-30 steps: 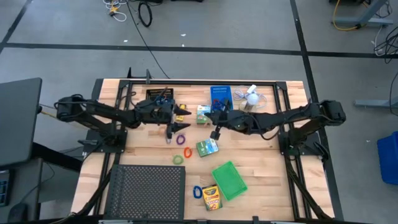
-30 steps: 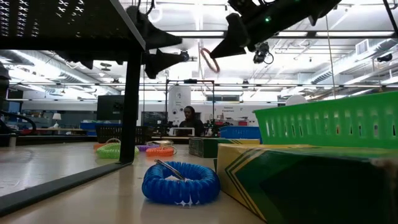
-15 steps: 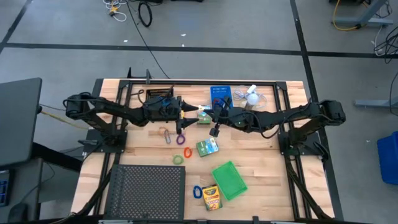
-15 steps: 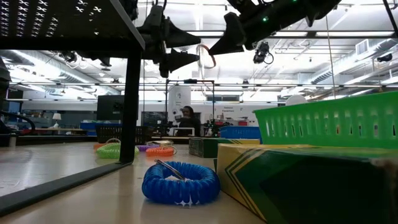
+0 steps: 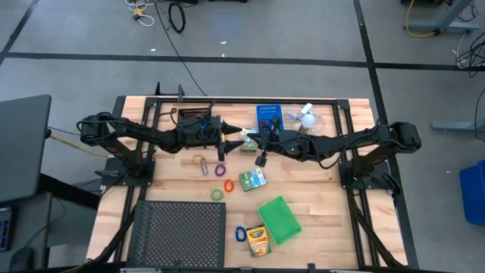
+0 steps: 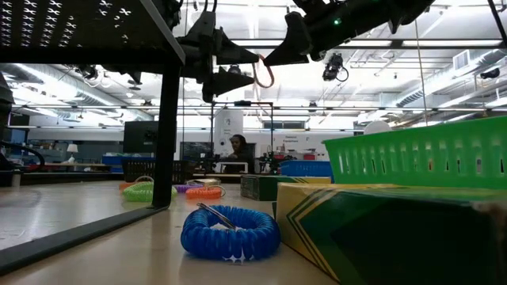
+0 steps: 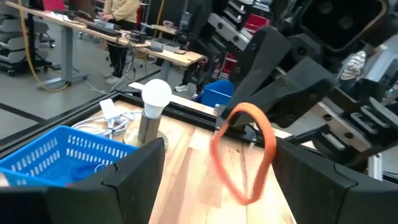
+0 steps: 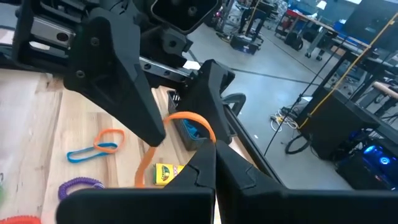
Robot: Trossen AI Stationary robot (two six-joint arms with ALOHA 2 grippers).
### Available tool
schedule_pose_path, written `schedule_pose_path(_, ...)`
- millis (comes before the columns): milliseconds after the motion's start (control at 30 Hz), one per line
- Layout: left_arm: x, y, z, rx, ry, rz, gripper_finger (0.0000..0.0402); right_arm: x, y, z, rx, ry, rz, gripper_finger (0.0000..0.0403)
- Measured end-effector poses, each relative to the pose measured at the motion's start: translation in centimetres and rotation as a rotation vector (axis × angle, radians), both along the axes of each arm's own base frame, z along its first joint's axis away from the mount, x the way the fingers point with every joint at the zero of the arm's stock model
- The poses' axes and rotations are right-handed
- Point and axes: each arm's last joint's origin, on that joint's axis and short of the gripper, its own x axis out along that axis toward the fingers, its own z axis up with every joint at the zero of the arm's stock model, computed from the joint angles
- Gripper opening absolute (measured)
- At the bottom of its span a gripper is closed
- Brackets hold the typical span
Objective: Pick & Place Office Desk Supplies
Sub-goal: Put the right orange rubber band into the black bin
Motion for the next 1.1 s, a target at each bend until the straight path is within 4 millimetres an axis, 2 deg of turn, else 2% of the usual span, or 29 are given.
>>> schedule_pose_path(167, 0.00, 0.02, -0.02, -0.004, 0.001, 0.007, 0.0277, 0.02, 0.00, 0.06, 0.000, -0.006, 0.000, 0.0000)
schedule_pose_path(300, 0.00, 0.02, -0.02, -0.013, 0.000, 0.009, 0.0228, 0.02, 0.00, 0.07, 0.000, -0.007, 0.000, 0.0000)
schedule_pose_path(433, 0.00, 0.01, -0.01, -0.003, 0.000, 0.009, 0.0151, 0.08, 0.01, 0.25, 0.004, -0.027, 0.011, 0.0000)
schedule_pose_path(600, 0.00, 0.01, 0.01, 0.041, 0.006, 0.009, 0.0026, 0.14, 0.05, 0.40, 0.007, -0.043, 0.025, 0.0000)
schedule_pose_path(633, 0.00, 0.00, 0.01, 0.047, 0.007, 0.008, 0.0015, 0.14, 0.05, 0.39, 0.007, -0.043, 0.025, 0.0000)
schedule_pose_path(867, 0.00, -0.03, -0.03, 0.079, 0.016, -0.006, 0.0005, 0.13, 0.05, 0.39, 0.007, -0.042, 0.025, 0.0003)
schedule_pose_path(1100, -0.11, 0.37, -0.42, 0.080, 0.060, -0.009, 0.0003, 0.11, 0.05, 0.30, 0.034, -0.045, 0.018, 0.0052)
